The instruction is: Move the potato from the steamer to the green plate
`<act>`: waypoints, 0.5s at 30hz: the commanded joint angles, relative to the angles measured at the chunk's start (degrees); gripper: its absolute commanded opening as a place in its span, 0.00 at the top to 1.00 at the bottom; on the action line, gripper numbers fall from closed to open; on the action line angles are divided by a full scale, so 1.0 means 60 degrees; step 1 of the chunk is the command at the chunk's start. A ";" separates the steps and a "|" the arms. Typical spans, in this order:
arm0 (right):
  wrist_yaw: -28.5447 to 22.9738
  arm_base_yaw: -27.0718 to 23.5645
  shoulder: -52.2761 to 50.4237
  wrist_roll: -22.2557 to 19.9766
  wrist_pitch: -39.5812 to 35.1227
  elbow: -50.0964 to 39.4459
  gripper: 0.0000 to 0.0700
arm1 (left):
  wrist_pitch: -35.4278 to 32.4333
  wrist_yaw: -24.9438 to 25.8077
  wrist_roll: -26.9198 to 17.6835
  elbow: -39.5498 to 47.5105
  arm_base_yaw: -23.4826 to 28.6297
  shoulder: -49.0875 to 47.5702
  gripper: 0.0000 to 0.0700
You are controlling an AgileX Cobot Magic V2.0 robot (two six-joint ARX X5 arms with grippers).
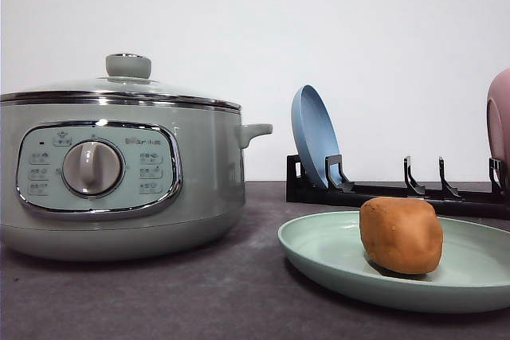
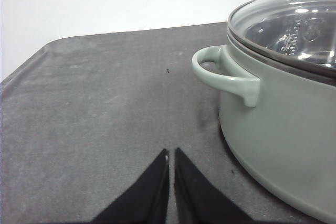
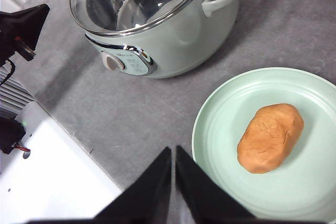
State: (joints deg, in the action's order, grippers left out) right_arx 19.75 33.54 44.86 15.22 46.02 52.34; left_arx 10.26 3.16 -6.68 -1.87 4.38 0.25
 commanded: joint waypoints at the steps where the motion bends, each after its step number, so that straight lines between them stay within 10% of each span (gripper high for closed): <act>1: 0.0022 0.0066 0.0047 -0.0113 -0.0098 0.0120 1.00 | 0.0073 -0.0004 0.0055 0.0200 0.0036 -0.0015 0.99; 15: 0.0018 0.0066 0.0047 -0.0113 -0.0098 0.0120 1.00 | 0.0069 -0.0004 0.0055 0.0200 0.0036 -0.0011 0.99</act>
State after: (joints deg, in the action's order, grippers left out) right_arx 19.74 33.54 44.86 15.20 46.02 52.34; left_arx 10.26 3.16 -6.63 -1.87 4.38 0.25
